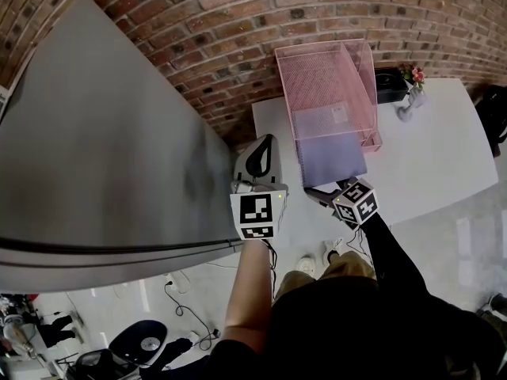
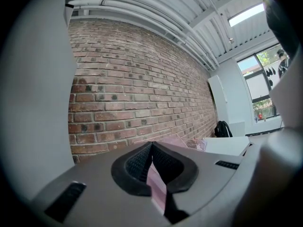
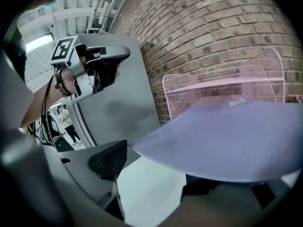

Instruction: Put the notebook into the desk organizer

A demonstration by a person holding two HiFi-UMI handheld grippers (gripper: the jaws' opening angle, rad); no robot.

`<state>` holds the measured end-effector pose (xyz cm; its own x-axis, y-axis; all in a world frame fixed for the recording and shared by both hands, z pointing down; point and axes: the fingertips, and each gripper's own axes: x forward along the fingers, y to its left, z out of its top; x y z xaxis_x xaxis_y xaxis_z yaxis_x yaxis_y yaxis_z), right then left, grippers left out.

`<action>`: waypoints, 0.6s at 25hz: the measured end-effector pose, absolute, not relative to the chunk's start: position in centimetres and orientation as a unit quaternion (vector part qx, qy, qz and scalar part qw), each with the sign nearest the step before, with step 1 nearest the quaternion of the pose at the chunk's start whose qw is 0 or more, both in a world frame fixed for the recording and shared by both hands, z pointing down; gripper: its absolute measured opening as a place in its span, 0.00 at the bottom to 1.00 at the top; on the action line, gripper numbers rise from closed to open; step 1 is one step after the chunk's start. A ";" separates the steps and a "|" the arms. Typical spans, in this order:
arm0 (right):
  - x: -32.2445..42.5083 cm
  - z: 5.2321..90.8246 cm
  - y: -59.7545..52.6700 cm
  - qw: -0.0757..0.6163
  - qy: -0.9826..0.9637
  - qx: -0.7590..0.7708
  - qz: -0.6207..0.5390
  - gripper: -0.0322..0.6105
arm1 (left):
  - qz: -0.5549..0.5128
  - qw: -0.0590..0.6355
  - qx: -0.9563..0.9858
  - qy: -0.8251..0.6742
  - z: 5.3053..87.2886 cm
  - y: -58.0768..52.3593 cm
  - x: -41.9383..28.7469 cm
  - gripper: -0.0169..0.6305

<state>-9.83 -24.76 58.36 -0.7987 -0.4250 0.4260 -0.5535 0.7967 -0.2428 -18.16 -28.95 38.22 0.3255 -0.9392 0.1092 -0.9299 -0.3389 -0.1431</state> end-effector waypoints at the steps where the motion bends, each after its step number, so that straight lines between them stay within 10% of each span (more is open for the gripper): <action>1: -9.8 58.4 -24.7 0.182 -0.931 0.263 0.175 0.58 | -0.086 0.027 -0.814 0.574 38.2 -29.0 -18.2 0.05; 13: -8.8 58.5 -24.3 0.183 -0.931 0.263 0.177 0.57 | -0.085 0.030 -0.821 0.564 38.2 -28.8 -17.4 0.05; 14: -8.4 58.4 -24.6 0.185 -0.927 0.278 0.171 0.53 | -0.085 0.031 -0.821 0.563 38.2 -28.8 -17.2 0.05; 15: -7.9 58.3 -24.9 0.187 -0.922 0.297 0.165 0.27 | -0.086 0.031 -0.822 0.562 38.2 -28.8 -17.1 0.05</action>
